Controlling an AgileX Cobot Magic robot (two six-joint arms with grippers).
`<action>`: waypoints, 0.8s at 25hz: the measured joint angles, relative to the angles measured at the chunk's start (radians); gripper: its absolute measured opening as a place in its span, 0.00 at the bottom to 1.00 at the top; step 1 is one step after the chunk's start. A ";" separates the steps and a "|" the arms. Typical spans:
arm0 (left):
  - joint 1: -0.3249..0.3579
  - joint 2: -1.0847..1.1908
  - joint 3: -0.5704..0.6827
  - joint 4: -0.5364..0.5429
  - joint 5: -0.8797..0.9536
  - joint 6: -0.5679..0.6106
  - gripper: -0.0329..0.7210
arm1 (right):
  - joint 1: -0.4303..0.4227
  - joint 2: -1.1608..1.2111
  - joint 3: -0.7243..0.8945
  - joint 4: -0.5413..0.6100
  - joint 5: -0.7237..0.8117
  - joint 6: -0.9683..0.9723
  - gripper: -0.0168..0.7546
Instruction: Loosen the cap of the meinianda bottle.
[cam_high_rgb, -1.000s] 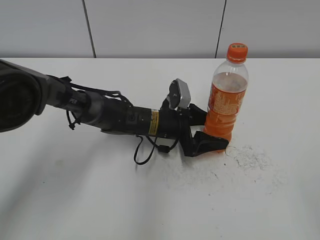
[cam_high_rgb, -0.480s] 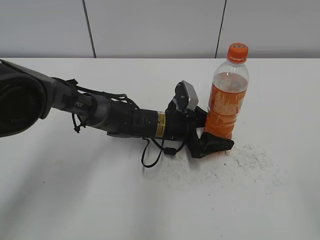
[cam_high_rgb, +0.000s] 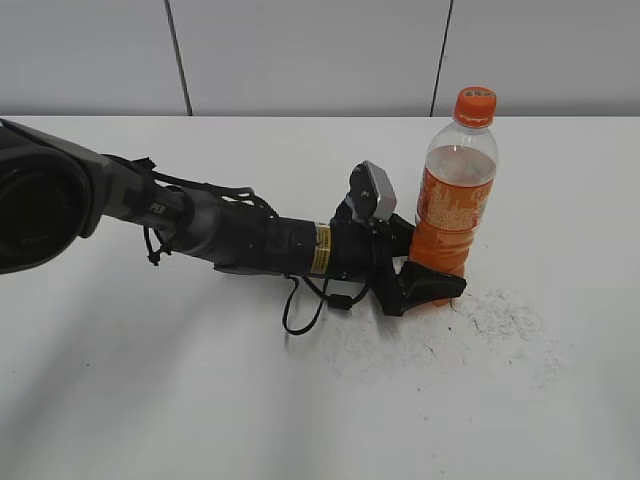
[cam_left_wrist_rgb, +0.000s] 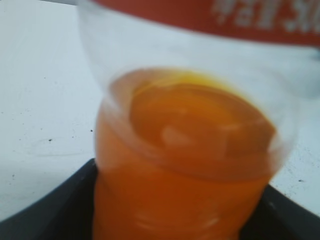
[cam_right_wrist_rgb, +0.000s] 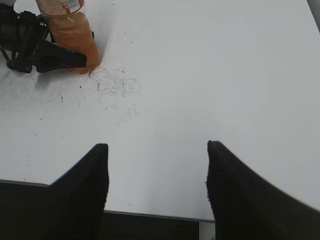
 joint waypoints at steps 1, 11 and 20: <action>0.000 0.000 0.000 0.000 -0.001 0.000 0.78 | 0.000 0.000 0.000 0.000 0.000 0.000 0.62; 0.000 0.011 0.000 0.033 -0.079 0.000 0.78 | 0.000 0.000 0.000 0.000 -0.001 0.000 0.62; -0.029 0.015 0.000 0.113 -0.119 -0.005 0.78 | 0.000 0.000 -0.003 0.001 -0.006 0.000 0.62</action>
